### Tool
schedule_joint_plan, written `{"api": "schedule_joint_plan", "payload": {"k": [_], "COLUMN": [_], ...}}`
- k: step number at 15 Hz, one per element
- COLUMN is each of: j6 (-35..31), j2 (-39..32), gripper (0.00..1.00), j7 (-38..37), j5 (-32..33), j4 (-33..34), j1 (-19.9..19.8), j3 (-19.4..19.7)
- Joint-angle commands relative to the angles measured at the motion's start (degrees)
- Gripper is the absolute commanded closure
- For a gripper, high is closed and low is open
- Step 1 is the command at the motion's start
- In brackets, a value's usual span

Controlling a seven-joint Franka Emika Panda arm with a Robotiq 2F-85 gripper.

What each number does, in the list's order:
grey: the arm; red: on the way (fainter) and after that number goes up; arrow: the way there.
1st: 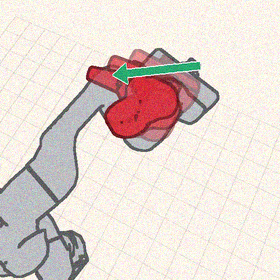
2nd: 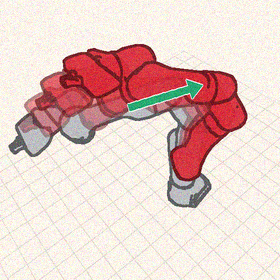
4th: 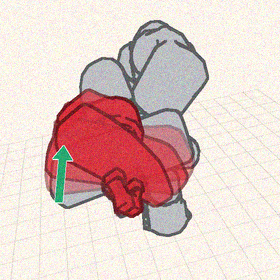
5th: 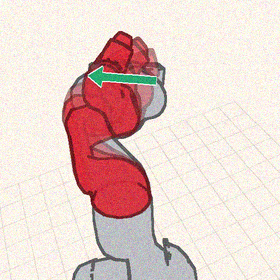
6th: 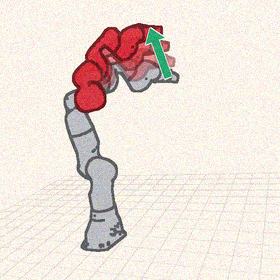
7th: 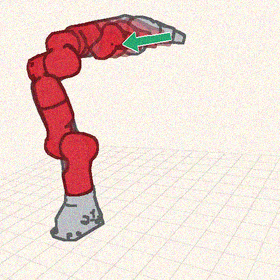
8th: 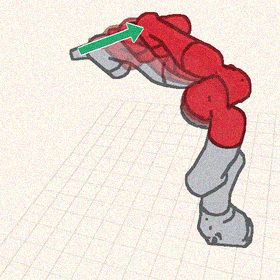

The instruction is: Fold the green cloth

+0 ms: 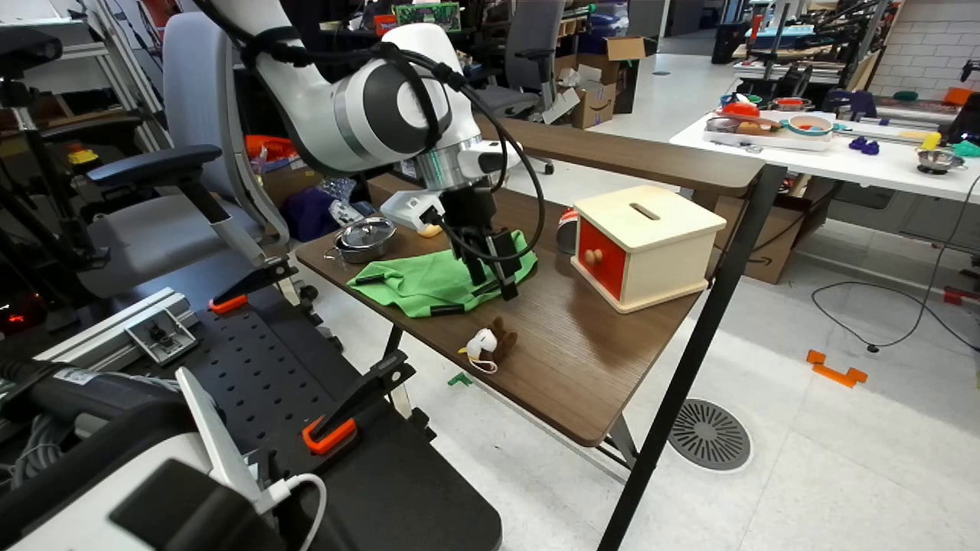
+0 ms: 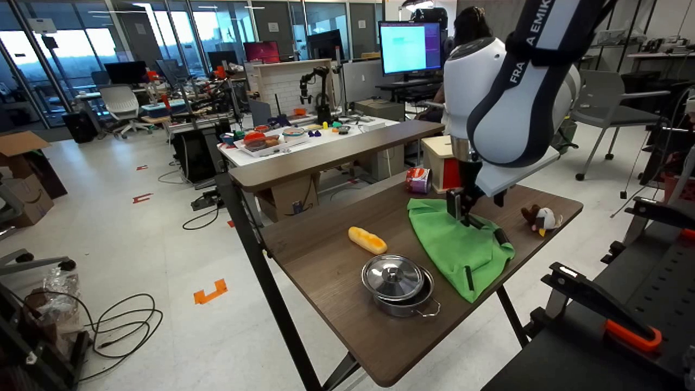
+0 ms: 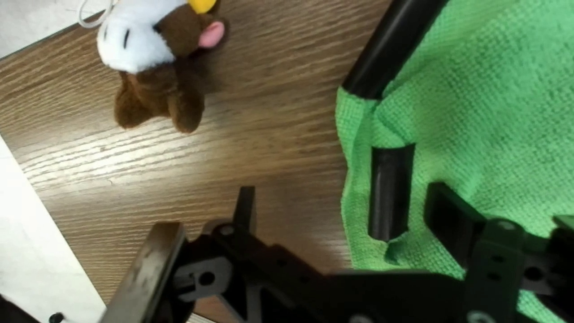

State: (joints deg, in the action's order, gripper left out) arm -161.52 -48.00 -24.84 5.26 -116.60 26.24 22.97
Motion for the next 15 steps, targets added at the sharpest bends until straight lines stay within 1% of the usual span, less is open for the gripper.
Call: {"api": "schedule_joint_plan", "payload": {"k": [1,2,4,6,9,10,11,15], "j6": [1.1,1.1,1.0,0.9,0.7,0.6,0.5,0.1], "j2": [-1.2,-1.2,-1.3,-1.4,-1.2,-1.1,-0.9,0.2], "gripper": [0.34,0.44,0.60,0.73,0.97,1.00,1.00,0.99], "j7": [-1.1,-1.1,-1.1,-1.1,-1.2,-1.2,-1.1,-1.0], "j5": [1.0,1.1,1.1,1.2,1.4,1.4,1.5,1.7], "j4": [1.7,1.8,1.9,1.8,1.6,1.5,1.3,0.4], "j1": [-0.2,-0.2,-0.1,-0.1,0.3,0.4,0.5,0.8], "j3": [-0.4,-0.4,-0.5,-0.5,-0.3,-0.3,-0.3,0.2]}}
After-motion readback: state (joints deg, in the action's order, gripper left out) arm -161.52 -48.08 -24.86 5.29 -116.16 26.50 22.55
